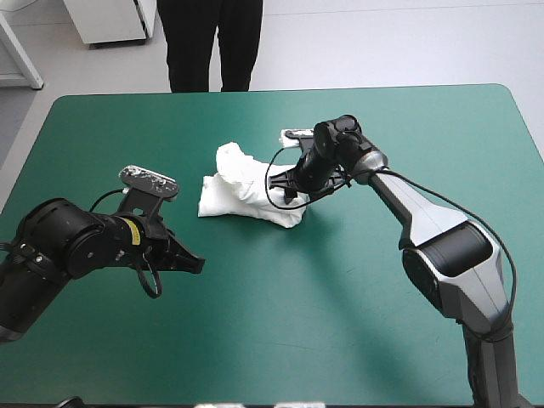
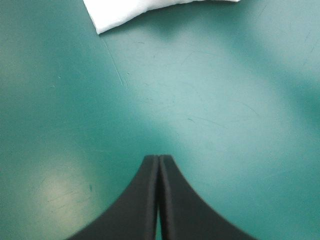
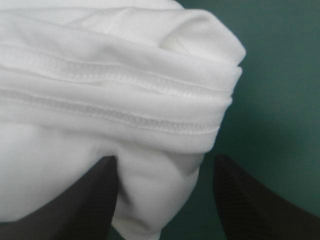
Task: Fold the cloth
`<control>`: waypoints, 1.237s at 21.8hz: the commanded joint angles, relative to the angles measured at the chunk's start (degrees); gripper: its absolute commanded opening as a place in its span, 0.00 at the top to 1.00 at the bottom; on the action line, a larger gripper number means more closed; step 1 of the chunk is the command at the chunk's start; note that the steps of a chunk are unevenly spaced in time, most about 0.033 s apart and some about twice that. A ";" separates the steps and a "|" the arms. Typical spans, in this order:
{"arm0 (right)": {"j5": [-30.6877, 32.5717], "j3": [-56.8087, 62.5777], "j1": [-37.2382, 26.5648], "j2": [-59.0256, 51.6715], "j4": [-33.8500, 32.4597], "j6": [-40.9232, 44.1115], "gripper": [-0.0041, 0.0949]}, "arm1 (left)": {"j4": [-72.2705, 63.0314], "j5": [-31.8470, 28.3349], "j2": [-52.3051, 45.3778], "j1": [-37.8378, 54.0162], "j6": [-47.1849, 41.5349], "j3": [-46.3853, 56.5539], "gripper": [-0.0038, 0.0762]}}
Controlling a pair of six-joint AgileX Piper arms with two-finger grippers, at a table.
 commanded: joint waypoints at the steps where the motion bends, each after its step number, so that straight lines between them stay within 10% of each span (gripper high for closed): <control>1: -2.15 -1.26 -0.46 -1.99 1.47 -0.96 0.42 | -0.11 -0.56 -1.16 -0.19 -0.73 -1.27 0.96; 11: -1.89 -1.03 -0.46 2.61 1.59 -0.69 0.52 | -0.11 -0.56 -1.16 -0.19 -0.73 -1.27 0.96; 15: 0.47 -1.03 -0.46 3.71 0.79 -0.39 0.97 | -0.11 -0.56 -1.16 -0.19 -0.73 -1.27 0.96; 27: 4.60 2.14 -5.87 -3.67 -13.69 1.54 0.98 | -0.11 0.70 -1.16 -0.19 -0.16 -1.27 0.96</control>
